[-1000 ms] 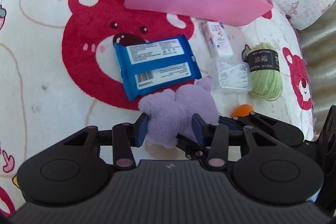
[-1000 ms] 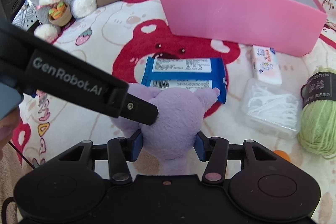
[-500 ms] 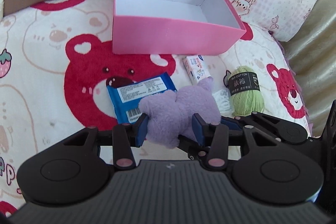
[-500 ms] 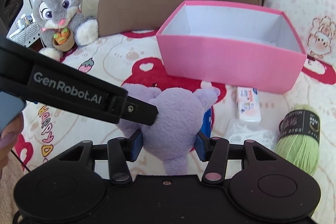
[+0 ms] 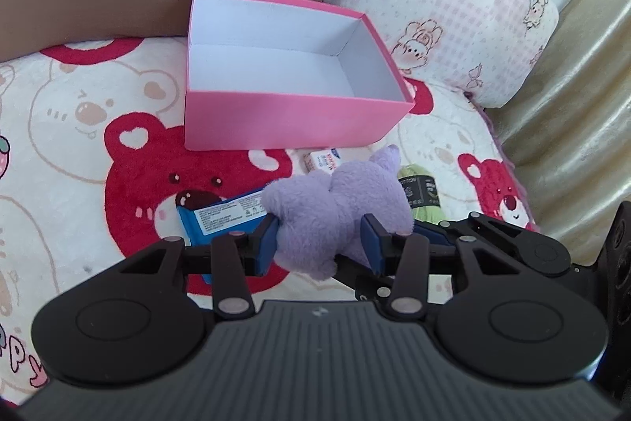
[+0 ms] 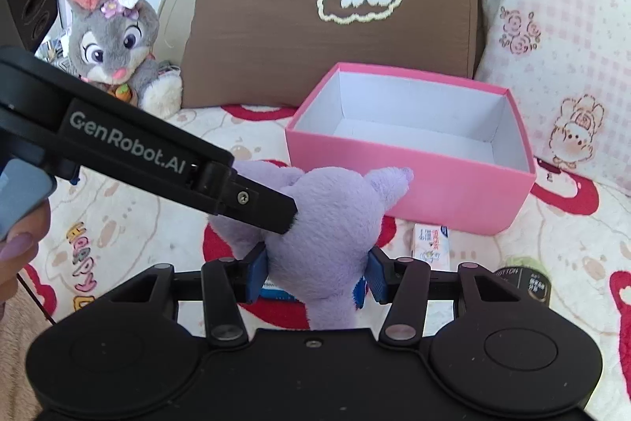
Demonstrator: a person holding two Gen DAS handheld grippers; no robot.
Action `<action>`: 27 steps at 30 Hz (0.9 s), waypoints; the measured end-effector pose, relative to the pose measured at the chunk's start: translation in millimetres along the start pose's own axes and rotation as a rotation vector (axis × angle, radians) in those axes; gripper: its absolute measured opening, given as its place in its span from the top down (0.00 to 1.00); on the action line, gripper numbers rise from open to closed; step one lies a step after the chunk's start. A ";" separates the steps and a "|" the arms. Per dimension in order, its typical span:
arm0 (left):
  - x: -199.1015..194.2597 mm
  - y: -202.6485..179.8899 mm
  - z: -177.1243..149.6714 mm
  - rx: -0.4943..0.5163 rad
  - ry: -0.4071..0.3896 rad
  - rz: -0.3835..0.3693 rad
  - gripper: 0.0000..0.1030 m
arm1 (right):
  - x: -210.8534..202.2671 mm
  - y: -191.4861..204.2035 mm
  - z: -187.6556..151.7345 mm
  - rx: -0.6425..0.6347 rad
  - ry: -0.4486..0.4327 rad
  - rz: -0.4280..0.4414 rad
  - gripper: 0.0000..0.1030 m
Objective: Organize objects
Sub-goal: 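Lift the lilac plush with the left tool and carry it over the pink box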
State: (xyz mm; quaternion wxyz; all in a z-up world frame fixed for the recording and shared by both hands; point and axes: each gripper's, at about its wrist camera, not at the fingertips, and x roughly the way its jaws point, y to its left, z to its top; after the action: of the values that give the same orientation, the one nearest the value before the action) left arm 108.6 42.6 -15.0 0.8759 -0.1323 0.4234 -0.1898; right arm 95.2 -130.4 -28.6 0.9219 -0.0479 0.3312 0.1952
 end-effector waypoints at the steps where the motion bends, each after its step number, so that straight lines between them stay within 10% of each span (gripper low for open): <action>1: -3.9 -1.9 2.1 0.002 -0.007 -0.003 0.58 | -2.8 -1.0 2.5 -0.005 -0.004 0.003 0.45; 27: 24.9 -4.6 144.3 -0.031 -0.044 0.011 0.58 | 48.7 -68.3 129.5 -0.005 0.042 0.073 0.46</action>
State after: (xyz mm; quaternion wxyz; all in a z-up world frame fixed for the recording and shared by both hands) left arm 236.0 37.6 57.2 0.8838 -0.1475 0.4078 -0.1755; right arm 232.9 -149.1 38.5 0.9069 -0.0422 0.3515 0.2285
